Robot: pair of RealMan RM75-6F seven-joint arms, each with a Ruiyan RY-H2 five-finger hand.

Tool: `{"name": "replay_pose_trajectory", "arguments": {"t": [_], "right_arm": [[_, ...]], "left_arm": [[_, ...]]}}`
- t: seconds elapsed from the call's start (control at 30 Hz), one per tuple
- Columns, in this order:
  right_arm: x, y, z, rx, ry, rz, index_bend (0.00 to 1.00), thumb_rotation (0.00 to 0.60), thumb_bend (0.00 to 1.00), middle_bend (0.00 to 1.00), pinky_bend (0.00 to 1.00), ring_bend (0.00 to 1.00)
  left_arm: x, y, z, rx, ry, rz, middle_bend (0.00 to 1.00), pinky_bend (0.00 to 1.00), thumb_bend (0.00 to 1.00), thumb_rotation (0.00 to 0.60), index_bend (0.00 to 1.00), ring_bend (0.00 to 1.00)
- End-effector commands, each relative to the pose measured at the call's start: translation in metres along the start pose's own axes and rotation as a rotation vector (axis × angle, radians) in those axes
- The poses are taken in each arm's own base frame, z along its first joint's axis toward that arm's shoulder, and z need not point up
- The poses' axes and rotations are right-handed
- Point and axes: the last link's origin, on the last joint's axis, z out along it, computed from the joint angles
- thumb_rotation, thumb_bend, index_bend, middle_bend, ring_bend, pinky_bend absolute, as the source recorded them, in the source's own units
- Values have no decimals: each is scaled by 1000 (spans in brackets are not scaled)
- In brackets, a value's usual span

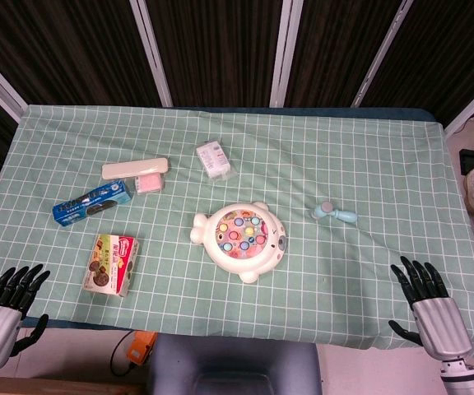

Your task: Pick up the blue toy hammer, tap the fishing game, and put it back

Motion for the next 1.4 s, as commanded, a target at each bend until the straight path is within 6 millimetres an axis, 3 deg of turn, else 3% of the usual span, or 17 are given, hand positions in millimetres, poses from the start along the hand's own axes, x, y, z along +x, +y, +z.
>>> {"name": "replay_pose_trajectory", "arguments": {"t": [0.03, 0.27, 0.37, 0.47, 0.57, 0.73, 0.93, 1.1, 1.4], "right_arm": [[0, 0, 1, -1, 1, 0, 0, 600, 269, 0, 0, 0], [-1, 2, 7, -20, 11, 8, 0, 600, 269, 0, 0, 0], [0, 8, 27, -36, 11, 61, 0, 600, 270, 0, 0, 0], [4, 14, 64, -38, 28, 118, 55, 600, 269, 0, 0, 0], [13, 19, 106, -44, 42, 192, 213, 600, 270, 25, 10, 0], [22, 21, 173, -91, 51, 188, 443, 600, 305, 163, 83, 25], [16, 11, 223, -130, -1, 200, 572, 600, 379, 231, 145, 89], [2, 4, 243, -139, -36, 186, 630, 600, 453, 238, 183, 129], [-21, -9, 262, -145, -99, 159, 629, 600, 483, 240, 184, 130]], "left_arm": [[0, 0, 0, -3, -2, 1, 51, 18, 414, 600, 0, 0], [0, 1, 0, -10, -2, -4, 51, 18, 414, 600, 0, 0], [-2, 0, 2, -5, -12, -1, 50, 18, 414, 600, 0, 0], [-2, -1, 4, 6, -17, -1, 50, 18, 414, 600, 0, 0], [-2, -2, 5, 16, -14, 5, 51, 18, 414, 600, 0, 0], [-4, -2, 6, 28, -14, 17, 51, 18, 413, 600, 0, 0], [-6, 2, 6, 27, -7, 37, 51, 18, 413, 600, 0, 0], [-7, 2, 6, 34, -12, 43, 52, 18, 413, 600, 0, 0], [-8, 2, 8, 39, -24, 46, 51, 18, 414, 600, 0, 0]]}}
